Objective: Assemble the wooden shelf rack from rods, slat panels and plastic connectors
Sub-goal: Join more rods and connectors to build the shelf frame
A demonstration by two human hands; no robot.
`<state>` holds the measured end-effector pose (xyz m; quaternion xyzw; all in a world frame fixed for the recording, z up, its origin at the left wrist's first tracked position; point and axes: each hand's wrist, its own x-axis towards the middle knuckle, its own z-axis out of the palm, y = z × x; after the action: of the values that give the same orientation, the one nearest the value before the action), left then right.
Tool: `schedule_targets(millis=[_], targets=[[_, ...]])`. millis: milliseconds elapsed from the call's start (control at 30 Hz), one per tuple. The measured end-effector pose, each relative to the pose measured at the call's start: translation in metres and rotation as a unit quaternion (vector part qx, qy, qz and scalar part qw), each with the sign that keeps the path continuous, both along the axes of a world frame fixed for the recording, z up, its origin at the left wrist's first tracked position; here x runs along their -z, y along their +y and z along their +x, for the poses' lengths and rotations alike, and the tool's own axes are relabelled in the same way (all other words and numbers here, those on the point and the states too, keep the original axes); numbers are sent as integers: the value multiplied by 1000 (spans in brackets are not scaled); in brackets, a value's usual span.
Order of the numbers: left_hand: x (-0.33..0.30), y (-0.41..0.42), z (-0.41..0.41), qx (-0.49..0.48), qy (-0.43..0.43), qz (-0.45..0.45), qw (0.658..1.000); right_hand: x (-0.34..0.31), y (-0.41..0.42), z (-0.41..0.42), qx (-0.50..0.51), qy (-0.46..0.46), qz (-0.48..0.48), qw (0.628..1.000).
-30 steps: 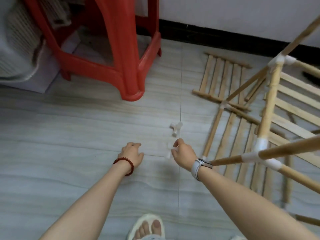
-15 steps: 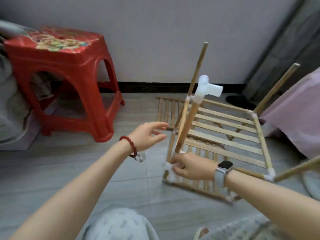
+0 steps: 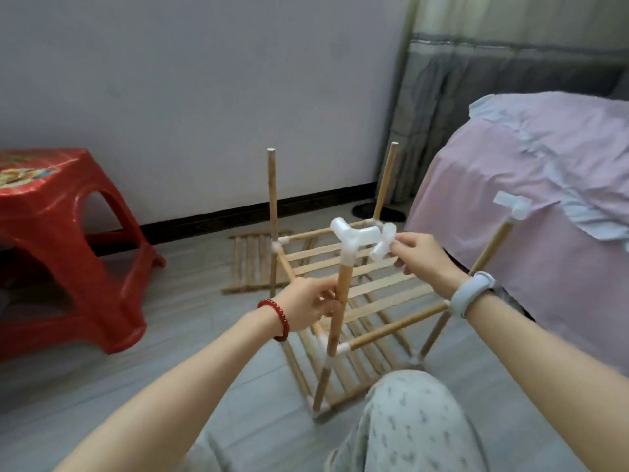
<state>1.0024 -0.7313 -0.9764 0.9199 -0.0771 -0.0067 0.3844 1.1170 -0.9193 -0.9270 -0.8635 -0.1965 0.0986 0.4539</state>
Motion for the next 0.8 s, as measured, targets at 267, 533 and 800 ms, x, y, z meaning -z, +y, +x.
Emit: schedule_targets(millis=[267,533,800], targets=[[-10,-120,67,57,2,69,996,-59,-91,7,118,-82,93,985],[-28,-177,110,74,26,128,989,-93,-100,20,101,-173,40,979],[-64,-61,109,-191,-179,84,962,-93,-19,35,45,-136,49,988]])
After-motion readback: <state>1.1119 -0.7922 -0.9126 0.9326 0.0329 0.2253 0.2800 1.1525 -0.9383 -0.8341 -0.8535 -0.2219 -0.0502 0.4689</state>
